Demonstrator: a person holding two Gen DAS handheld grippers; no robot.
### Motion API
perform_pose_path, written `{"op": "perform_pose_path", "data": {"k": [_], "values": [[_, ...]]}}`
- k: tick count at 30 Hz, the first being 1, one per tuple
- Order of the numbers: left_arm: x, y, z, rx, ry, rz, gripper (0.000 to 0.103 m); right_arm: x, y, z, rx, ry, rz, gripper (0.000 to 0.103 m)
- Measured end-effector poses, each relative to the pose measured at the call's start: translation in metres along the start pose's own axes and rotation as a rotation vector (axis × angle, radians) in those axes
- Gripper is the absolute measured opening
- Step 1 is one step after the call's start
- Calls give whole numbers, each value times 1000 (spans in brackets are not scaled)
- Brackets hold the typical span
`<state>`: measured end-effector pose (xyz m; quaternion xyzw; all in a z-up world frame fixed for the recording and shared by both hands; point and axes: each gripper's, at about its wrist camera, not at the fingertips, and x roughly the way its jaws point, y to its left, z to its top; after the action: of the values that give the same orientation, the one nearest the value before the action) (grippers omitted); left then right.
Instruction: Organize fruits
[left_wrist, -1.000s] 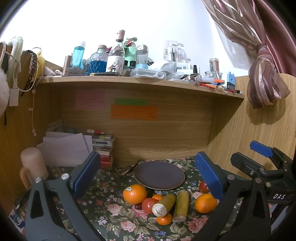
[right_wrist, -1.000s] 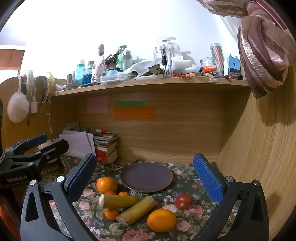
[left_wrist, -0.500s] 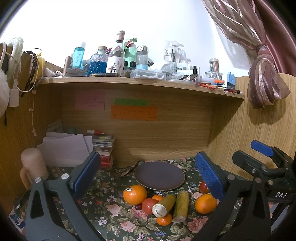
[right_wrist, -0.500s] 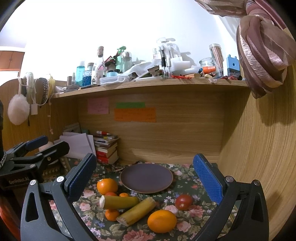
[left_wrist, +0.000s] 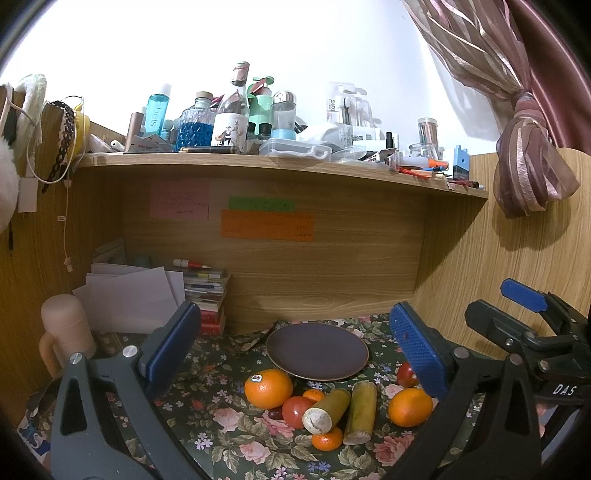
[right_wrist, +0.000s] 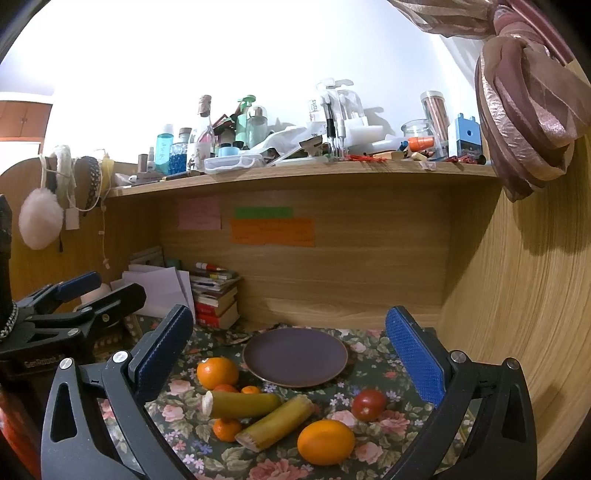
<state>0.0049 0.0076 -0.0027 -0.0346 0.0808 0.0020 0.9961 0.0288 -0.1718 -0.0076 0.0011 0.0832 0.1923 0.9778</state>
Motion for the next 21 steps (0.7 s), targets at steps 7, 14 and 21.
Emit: {"op": "perform_pose_path", "data": {"k": [7, 14, 21], "values": [[0, 0, 0, 1, 2, 0, 103, 1, 0, 0, 1, -1, 0, 103], [1, 0, 0, 2, 4, -2, 103, 1, -1, 0, 4, -1, 3, 103], [6, -5, 4, 11, 18, -21, 103, 4, -2, -2, 18, 9, 16, 103]]}}
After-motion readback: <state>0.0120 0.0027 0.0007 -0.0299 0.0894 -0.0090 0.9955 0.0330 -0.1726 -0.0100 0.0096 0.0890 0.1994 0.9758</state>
